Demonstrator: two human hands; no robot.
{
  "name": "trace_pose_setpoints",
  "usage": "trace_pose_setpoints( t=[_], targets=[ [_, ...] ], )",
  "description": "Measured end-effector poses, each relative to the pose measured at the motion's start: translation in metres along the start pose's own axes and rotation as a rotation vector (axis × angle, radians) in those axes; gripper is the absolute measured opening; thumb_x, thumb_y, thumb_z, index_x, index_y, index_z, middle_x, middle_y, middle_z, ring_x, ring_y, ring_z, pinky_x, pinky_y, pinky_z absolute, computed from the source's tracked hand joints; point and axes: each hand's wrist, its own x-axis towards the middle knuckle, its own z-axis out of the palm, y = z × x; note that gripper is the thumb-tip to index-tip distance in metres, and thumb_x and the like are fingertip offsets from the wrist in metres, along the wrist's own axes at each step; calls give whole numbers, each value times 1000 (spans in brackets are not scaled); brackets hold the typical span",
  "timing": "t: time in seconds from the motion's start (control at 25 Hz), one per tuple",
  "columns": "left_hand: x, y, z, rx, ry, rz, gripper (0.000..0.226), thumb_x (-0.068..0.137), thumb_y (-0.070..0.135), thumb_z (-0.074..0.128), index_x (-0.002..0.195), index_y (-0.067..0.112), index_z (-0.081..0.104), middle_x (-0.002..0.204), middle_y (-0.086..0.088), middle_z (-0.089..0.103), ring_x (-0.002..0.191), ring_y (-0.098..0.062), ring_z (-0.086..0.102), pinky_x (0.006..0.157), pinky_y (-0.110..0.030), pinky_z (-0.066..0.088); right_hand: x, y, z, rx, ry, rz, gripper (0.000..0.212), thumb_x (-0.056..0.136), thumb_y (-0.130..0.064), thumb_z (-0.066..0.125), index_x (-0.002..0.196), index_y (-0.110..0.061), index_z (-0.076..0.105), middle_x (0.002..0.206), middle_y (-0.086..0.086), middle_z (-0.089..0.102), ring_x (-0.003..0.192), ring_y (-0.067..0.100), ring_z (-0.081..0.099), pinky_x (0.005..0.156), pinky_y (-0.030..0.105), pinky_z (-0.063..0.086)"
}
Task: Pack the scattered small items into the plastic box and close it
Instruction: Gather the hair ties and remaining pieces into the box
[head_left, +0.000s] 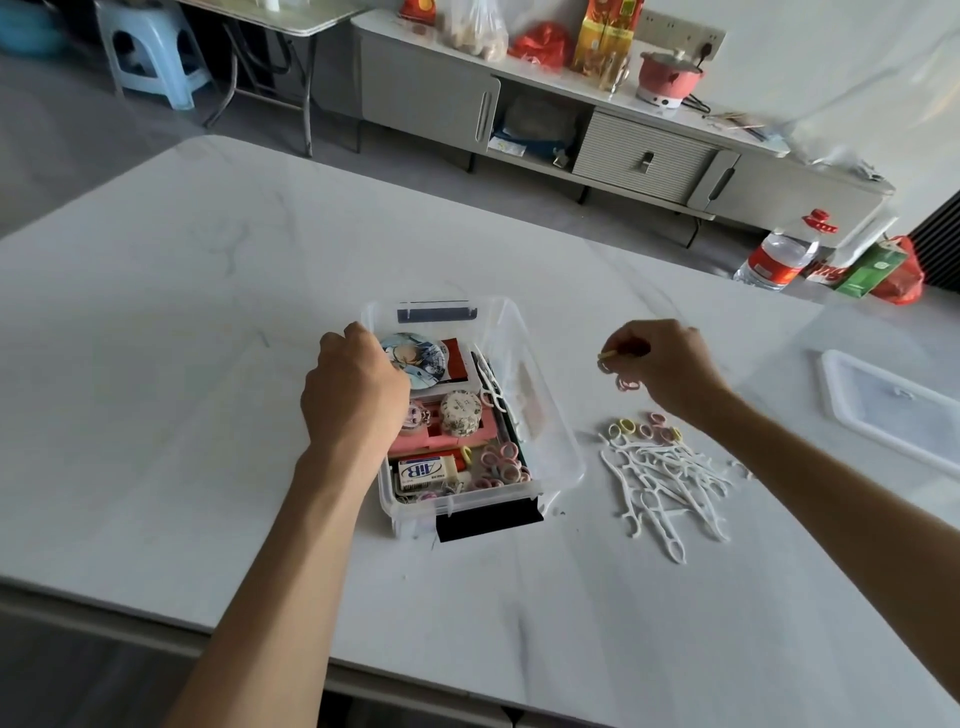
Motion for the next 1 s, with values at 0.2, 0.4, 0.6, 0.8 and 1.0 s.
trace_pose_setpoints(
  t=[0.2,0.4,0.6,0.8,1.0],
  targets=[
    [-1,1,-2,-6,-3,-8,24,94,8,45,115,-2,50,115,-22,54,102,-41,56,70,-36,34,-39,-77,-2,-38,-376,-284,15,78,-15,77,78,-28,71,68,-14,71,57,-1,67,59,8,50],
    [-4,1,-2,4,7,4,24,95,9,46,116,-2,49,116,-22,53,102,-41,56,71,-37,34,-57,-95,39,-270,-672,-416,16,87,-21,69,102,-20,72,98,-6,71,86,5,66,81,21,53],
    [-3,2,-1,-6,-6,-17,26,95,9,45,119,-2,48,118,-22,51,105,-42,55,72,-37,33,-42,-69,20,-62,-259,-385,20,89,-13,65,97,-30,74,90,-20,72,80,-11,64,78,7,49],
    [-6,3,-1,2,-1,-14,26,95,9,45,119,-1,48,120,-22,51,105,-43,55,73,-37,33,-21,28,0,-329,-62,178,22,85,-29,67,107,-24,68,96,2,68,93,23,64,88,37,49],
    [-4,3,0,3,13,-18,28,95,9,46,120,-2,48,121,-23,52,107,-43,55,73,-36,31,-19,73,22,-388,-207,299,35,80,-38,72,111,-26,63,105,11,61,99,26,53,80,32,44]
  ],
)
